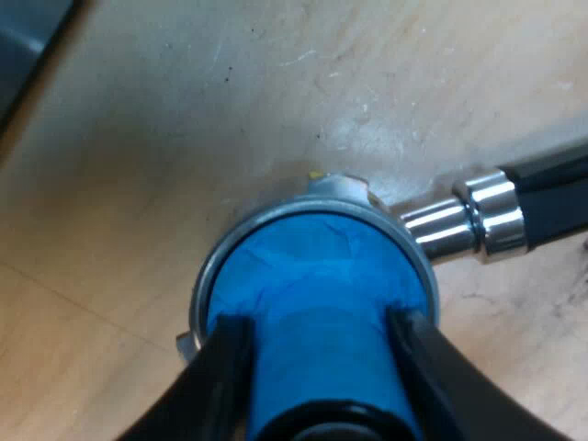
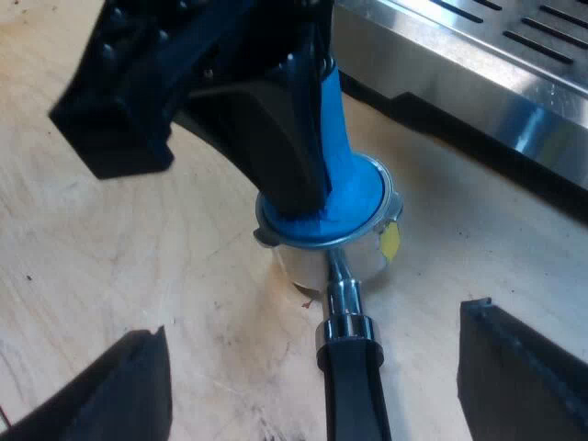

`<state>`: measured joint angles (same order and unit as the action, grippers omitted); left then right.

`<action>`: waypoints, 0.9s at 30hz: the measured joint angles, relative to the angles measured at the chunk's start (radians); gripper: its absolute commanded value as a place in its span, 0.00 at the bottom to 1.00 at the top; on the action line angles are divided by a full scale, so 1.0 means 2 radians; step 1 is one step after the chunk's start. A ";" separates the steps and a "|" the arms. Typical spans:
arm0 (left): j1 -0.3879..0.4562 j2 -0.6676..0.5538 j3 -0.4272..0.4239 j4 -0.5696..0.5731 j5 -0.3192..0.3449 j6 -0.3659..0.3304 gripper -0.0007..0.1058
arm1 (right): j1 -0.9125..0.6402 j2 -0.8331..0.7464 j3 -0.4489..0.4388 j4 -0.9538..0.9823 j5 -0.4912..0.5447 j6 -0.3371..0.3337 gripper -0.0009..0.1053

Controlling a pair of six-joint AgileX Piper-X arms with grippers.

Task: Grind coffee beans and then tamp

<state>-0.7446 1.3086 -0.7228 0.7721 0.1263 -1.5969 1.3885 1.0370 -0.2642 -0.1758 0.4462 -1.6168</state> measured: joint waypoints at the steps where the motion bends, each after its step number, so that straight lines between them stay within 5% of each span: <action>1: 0.000 0.002 0.000 0.000 0.000 0.000 0.01 | 0.000 0.000 0.000 0.000 0.000 0.000 0.63; 27: 0.000 0.036 0.008 -0.030 0.023 -0.002 0.01 | 0.000 0.000 0.000 0.000 0.000 0.000 0.63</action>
<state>-0.7446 1.3805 -0.7075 0.7124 0.1714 -1.6015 1.3885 1.0370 -0.2642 -0.1758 0.4462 -1.6168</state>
